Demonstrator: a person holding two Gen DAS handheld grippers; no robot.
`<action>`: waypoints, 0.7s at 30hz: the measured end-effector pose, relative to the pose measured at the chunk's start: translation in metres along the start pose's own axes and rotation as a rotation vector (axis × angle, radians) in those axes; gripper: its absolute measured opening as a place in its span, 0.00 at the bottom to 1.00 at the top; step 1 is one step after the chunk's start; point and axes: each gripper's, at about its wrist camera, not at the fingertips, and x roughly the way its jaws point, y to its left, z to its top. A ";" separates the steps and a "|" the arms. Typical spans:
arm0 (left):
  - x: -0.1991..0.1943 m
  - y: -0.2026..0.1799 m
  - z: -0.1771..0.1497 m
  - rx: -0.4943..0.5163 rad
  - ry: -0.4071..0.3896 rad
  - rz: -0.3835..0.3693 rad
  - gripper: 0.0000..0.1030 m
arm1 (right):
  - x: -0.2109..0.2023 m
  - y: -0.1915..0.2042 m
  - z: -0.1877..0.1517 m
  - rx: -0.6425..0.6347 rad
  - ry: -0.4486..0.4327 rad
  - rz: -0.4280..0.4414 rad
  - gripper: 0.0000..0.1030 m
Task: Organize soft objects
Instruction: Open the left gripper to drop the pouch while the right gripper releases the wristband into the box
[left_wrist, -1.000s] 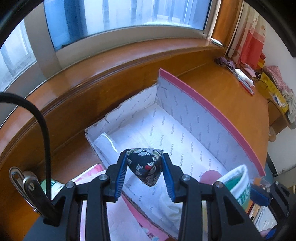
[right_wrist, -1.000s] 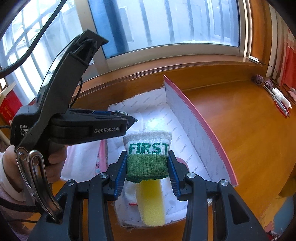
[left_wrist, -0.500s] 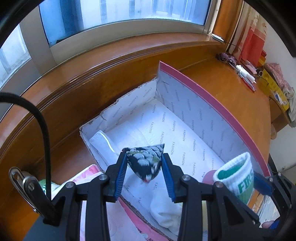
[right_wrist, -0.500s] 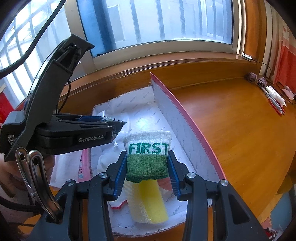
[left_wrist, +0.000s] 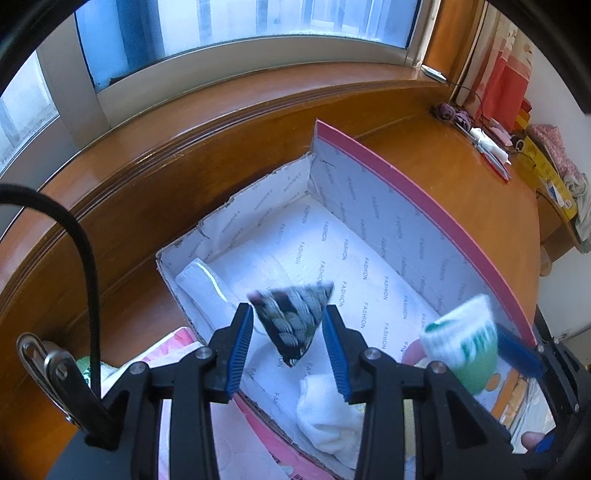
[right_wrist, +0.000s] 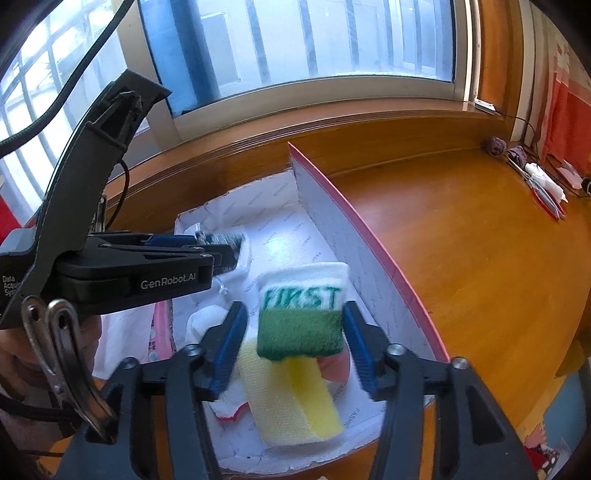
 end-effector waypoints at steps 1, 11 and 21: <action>0.000 0.000 0.000 0.001 -0.001 0.002 0.45 | 0.000 0.000 0.000 0.003 -0.003 -0.002 0.61; -0.009 0.003 -0.002 0.000 -0.016 0.016 0.49 | -0.006 0.001 -0.002 0.017 -0.021 -0.007 0.69; -0.030 0.009 -0.008 -0.021 -0.043 0.021 0.49 | -0.017 0.004 -0.006 0.018 -0.038 -0.012 0.69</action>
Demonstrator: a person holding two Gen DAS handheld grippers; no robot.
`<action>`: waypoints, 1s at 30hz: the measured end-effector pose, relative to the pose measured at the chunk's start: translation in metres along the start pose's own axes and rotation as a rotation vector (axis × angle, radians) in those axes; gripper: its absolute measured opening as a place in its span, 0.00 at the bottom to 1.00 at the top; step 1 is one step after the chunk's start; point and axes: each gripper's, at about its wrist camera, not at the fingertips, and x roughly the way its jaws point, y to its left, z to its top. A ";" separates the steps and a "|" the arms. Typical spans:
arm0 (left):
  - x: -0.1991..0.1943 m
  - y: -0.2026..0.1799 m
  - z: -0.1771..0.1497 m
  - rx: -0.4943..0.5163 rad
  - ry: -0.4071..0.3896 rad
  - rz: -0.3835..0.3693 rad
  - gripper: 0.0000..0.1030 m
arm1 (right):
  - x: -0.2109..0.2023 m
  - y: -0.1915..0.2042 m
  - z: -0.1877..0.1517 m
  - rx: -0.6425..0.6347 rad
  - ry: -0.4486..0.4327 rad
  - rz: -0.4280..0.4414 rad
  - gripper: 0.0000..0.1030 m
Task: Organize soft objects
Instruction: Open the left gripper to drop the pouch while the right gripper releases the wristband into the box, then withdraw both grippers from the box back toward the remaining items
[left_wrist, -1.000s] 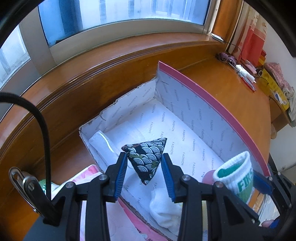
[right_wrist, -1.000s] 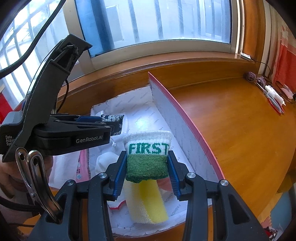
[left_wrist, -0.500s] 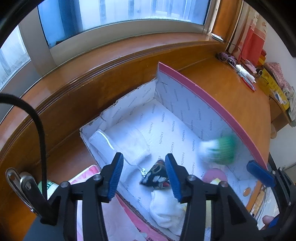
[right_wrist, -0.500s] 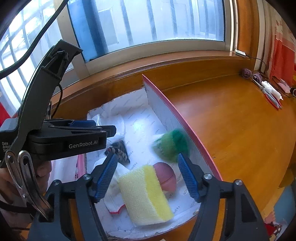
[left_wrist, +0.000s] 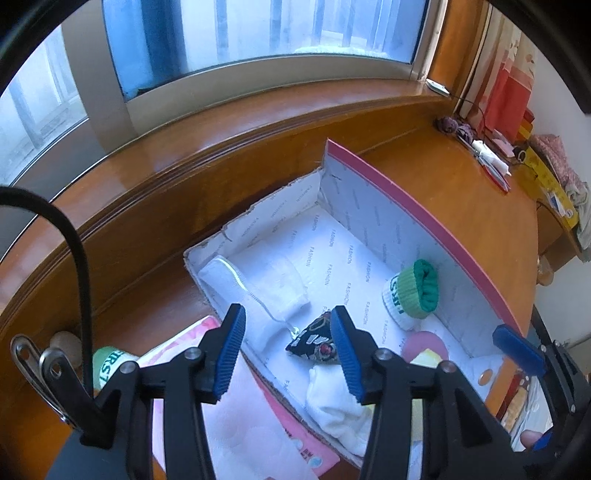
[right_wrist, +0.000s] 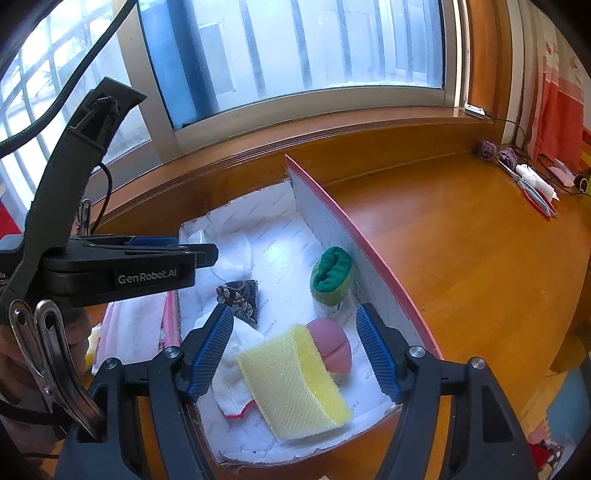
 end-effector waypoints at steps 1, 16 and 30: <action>-0.003 0.001 -0.001 -0.001 -0.003 0.000 0.49 | -0.001 0.001 0.000 0.000 -0.001 -0.001 0.69; -0.043 0.013 -0.017 -0.032 -0.060 -0.007 0.49 | -0.020 0.016 -0.010 -0.023 -0.017 0.002 0.69; -0.073 0.043 -0.045 -0.078 -0.078 0.012 0.51 | -0.035 0.047 -0.027 -0.063 -0.009 0.042 0.69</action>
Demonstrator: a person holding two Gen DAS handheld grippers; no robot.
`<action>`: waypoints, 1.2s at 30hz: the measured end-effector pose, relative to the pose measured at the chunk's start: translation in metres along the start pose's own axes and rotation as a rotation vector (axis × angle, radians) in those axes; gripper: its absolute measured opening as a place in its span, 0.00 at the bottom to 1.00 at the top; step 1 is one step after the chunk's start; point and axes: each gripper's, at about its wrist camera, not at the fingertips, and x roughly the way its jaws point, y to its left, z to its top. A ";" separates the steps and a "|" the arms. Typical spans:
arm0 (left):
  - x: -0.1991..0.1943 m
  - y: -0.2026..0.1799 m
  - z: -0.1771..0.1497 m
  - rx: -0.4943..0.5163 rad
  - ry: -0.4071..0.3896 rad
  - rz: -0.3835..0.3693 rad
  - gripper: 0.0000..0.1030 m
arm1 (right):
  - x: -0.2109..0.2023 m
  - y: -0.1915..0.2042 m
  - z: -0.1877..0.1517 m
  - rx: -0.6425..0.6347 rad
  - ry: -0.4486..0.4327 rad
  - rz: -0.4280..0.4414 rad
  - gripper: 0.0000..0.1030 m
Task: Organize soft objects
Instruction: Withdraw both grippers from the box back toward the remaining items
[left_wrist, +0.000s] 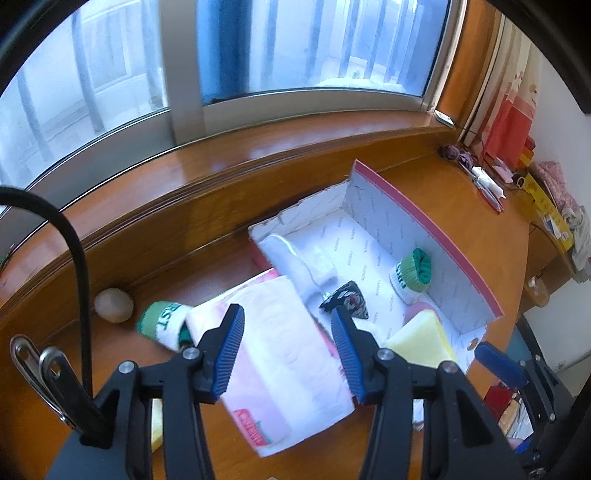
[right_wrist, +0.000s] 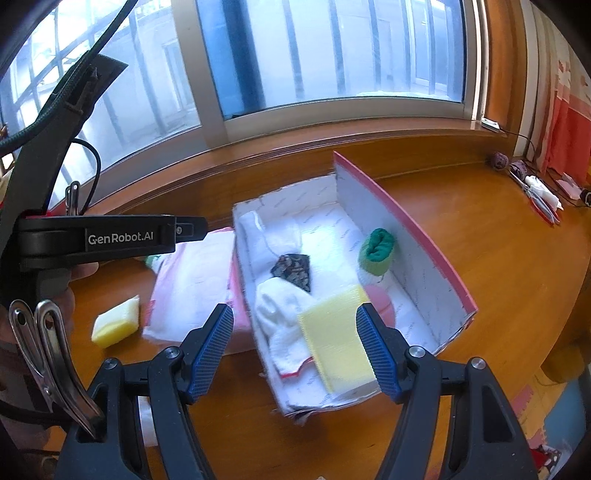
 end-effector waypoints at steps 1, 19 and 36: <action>-0.002 0.002 -0.001 -0.002 -0.002 0.002 0.51 | -0.001 0.003 -0.001 -0.002 0.000 0.003 0.69; -0.033 0.069 -0.040 -0.068 0.008 0.059 0.52 | -0.008 0.065 -0.020 -0.056 0.022 0.055 0.69; -0.013 0.136 -0.093 -0.115 0.131 0.105 0.62 | 0.007 0.117 -0.059 -0.106 0.145 0.128 0.69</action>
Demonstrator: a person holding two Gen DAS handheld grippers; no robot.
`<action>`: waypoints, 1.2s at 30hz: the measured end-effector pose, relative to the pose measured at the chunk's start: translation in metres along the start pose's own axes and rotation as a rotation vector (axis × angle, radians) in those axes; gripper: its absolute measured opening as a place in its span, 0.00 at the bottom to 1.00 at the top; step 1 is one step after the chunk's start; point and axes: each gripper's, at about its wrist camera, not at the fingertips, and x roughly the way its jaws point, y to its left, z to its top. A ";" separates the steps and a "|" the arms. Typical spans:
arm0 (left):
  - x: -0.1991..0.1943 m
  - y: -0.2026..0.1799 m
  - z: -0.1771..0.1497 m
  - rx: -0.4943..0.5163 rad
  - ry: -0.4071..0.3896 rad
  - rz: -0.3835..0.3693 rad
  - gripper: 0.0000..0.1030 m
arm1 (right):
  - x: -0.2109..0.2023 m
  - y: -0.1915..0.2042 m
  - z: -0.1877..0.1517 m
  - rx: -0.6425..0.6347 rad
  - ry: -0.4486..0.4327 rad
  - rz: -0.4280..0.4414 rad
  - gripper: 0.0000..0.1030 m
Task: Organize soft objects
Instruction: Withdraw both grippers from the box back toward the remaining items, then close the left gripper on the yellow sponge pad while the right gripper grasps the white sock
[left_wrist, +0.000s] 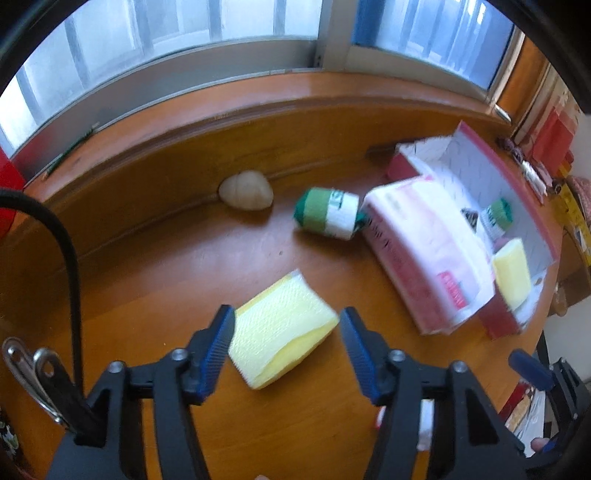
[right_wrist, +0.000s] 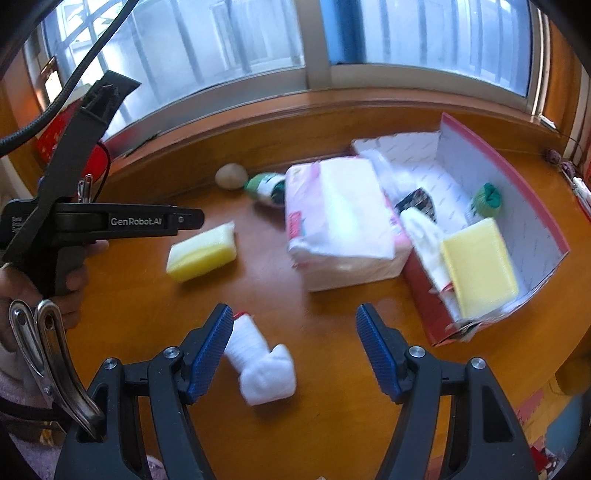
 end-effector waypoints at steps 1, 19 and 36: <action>0.003 0.001 -0.002 0.009 0.007 0.000 0.63 | 0.001 0.002 -0.001 -0.002 0.007 0.004 0.69; 0.055 0.000 -0.017 0.278 0.093 0.027 0.75 | 0.032 0.022 -0.016 -0.059 0.149 0.019 0.69; 0.065 0.006 -0.012 0.272 0.086 -0.014 0.55 | 0.059 0.023 -0.021 -0.058 0.189 0.005 0.51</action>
